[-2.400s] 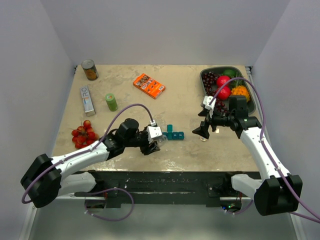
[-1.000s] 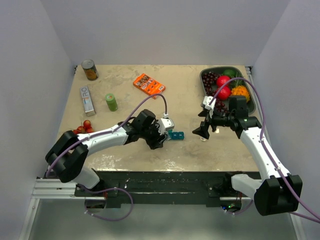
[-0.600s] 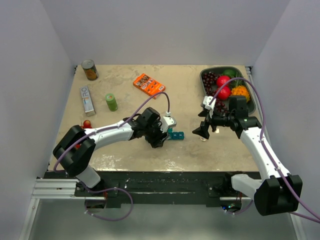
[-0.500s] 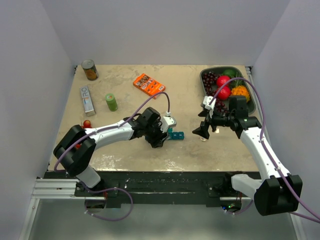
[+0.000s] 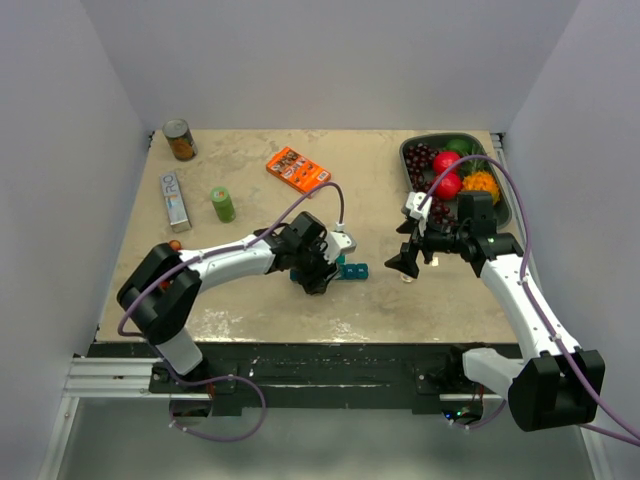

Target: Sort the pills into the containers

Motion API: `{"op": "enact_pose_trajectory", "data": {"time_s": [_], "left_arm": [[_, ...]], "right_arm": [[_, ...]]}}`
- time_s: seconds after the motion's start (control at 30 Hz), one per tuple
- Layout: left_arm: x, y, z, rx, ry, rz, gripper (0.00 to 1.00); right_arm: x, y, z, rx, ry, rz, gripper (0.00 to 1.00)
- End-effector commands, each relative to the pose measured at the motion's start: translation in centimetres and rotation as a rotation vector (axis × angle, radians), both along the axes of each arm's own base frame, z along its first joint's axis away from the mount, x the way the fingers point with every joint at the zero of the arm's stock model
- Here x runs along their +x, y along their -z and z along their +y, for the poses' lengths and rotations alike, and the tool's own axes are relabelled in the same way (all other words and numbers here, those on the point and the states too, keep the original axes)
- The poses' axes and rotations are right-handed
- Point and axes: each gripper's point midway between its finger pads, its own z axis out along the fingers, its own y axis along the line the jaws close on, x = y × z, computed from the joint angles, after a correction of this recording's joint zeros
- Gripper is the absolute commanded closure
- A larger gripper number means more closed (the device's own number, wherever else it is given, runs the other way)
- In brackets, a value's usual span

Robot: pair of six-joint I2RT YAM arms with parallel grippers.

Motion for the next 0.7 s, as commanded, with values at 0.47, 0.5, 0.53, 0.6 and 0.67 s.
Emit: {"op": "enact_pose_trajectory", "data": {"time_s": [0.47,0.5,0.53,0.6,0.67], "left_arm": [[0.72,-0.99,-0.56,0.041,-0.007,0.027,1.0],[0.66,-0.98,-0.49,0.045,-0.006,0.031,1.0],[0.62,-0.87,-0.53,0.05,-0.004,0.035,1.0],[0.73,-0.87,-0.49,0.055,-0.007,0.037,1.0],[0.74,-0.83,-0.56,0.06,-0.009,0.042,1.0]], "right_arm": [[0.53,-1.13,-0.15,0.003,0.014,-0.029,0.01],[0.57,-1.14,-0.19,0.003,0.016,-0.031,0.01],[0.54,-1.16,-0.19,0.003,0.016,-0.031,0.01],[0.51,-1.17,-0.15,0.003,0.014,-0.031,0.01],[0.54,-1.17,-0.19,0.003,0.016,-0.031,0.01]]}}
